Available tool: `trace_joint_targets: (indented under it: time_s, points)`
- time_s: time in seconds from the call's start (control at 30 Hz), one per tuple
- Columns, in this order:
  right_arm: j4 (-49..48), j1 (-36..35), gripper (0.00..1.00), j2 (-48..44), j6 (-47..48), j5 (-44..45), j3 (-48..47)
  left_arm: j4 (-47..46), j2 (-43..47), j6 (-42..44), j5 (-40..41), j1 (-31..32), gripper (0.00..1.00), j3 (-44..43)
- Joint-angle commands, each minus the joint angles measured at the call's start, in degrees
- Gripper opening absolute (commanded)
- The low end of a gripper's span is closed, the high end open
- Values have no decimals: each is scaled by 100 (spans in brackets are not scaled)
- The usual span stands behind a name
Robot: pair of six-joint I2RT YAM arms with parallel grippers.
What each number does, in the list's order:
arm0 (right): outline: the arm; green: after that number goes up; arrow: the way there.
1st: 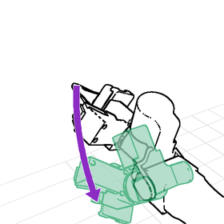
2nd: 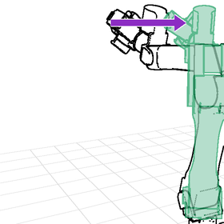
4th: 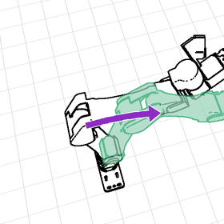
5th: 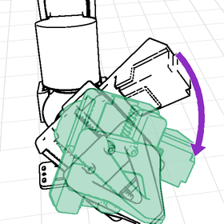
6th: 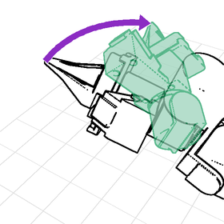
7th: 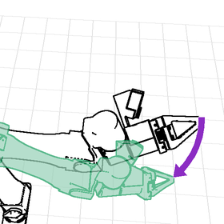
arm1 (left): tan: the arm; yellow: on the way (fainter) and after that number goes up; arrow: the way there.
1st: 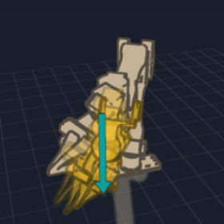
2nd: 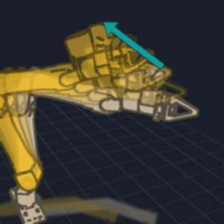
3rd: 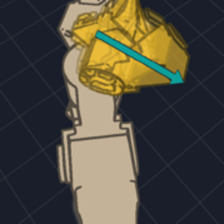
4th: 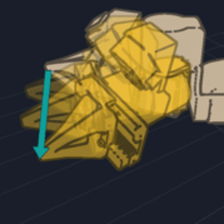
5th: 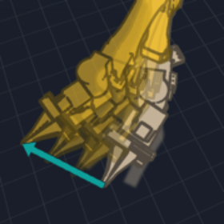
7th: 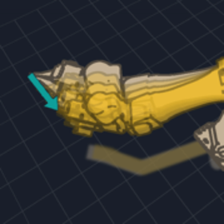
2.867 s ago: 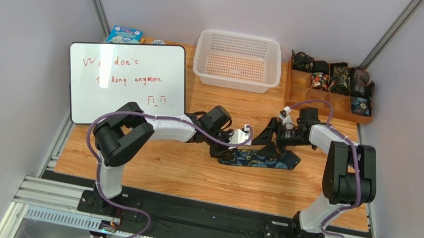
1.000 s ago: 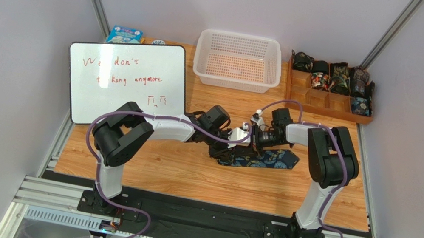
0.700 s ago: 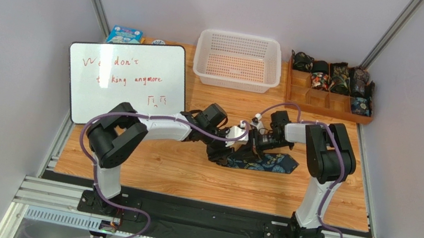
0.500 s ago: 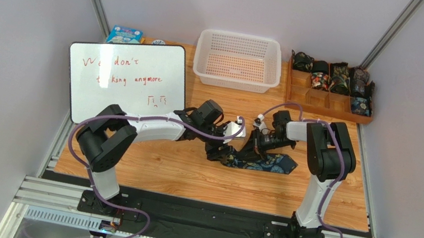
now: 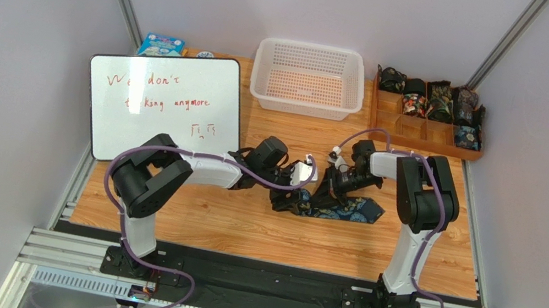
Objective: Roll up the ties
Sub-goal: Roll the tie at the center of the board.
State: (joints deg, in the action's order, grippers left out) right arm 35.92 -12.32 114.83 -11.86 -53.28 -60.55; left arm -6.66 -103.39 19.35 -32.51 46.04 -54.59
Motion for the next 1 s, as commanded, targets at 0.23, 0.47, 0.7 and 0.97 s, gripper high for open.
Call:
trace_joint_targets:
  time_s: [0.23,0.47,0.7,0.97]
  points:
    - [-200,-157,0,225,201,828,-158,-145,-471,-107,315,458,40,-517]
    - [835,185,56,-443,815,380,-492,1473,-339,112,922,467,17,-545]
    - [1383,327,64,-909,975,-305,-405,1957,-611,60,1168,467,17,-816]
    - [531,-25,50,-778,422,-587,-176,2239,-823,95,1221,493,20,-1115]
